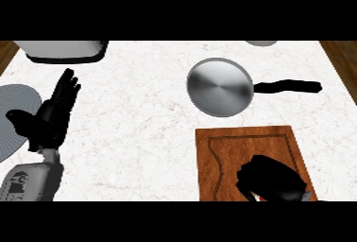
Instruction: Pick the cupcake from the cutting board and place it in the pan
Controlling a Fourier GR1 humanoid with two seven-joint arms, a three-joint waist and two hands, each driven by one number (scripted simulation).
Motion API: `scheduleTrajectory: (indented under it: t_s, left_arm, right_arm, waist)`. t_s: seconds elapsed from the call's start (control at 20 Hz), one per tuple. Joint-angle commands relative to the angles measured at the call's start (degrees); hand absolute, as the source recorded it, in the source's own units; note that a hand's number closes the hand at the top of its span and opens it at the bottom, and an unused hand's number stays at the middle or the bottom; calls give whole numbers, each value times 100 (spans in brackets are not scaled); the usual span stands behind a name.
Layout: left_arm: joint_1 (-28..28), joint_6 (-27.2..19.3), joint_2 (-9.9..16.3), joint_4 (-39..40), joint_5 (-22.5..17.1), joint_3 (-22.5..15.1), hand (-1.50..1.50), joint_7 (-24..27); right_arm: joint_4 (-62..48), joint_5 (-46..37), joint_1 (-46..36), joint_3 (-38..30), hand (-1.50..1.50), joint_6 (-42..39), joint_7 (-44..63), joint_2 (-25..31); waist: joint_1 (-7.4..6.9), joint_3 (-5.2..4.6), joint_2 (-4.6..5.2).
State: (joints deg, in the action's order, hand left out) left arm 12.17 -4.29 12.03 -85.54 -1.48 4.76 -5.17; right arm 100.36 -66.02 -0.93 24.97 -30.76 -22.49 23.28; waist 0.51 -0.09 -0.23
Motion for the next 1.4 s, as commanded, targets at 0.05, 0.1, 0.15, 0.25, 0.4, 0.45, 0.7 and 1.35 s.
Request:
scheduleTrajectory:
  t_s: [0.05,0.1,0.15,0.25,0.4,0.45,0.7,1.35]
  left_arm:
    - [113,11,72,64,-61,117,0,-35]
    - [-103,18,-32,21,-8,-7,0,75]
    - [-33,7,17,66,-10,43,0,16]
    - [56,-9,-51,65,-32,8,0,-12]
    - [33,-32,-113,138,59,-71,0,128]
    - [38,5,-99,81,-9,-51,0,13]
    - [160,130,44,280,-29,58,0,176]
    - [269,134,59,118,-38,97,0,-28]
  right_arm:
    - [56,-498,292,443,150,-81,2207,-1931]
    - [238,-649,188,563,150,89,2597,-2248]
    - [385,-613,130,671,150,411,2902,-2265]
    - [637,-609,2,1067,150,1076,3476,-2289]
    - [1122,-481,-228,1656,150,1545,4559,-2309]
    - [1120,-330,-473,1727,150,1747,4916,-2313]
    - [969,-273,-1504,2336,150,2561,6762,-2324]
    - [-1330,1929,-3817,-493,150,3962,6077,-1999]
  waist:
    - [90,-21,-14]
    - [13,-20,-46]
    - [21,-9,-42]
    - [-7,5,-34]
    - [-37,0,-22]
    - [-127,3,-6]
    - [-185,-3,26]
    - [-145,10,57]
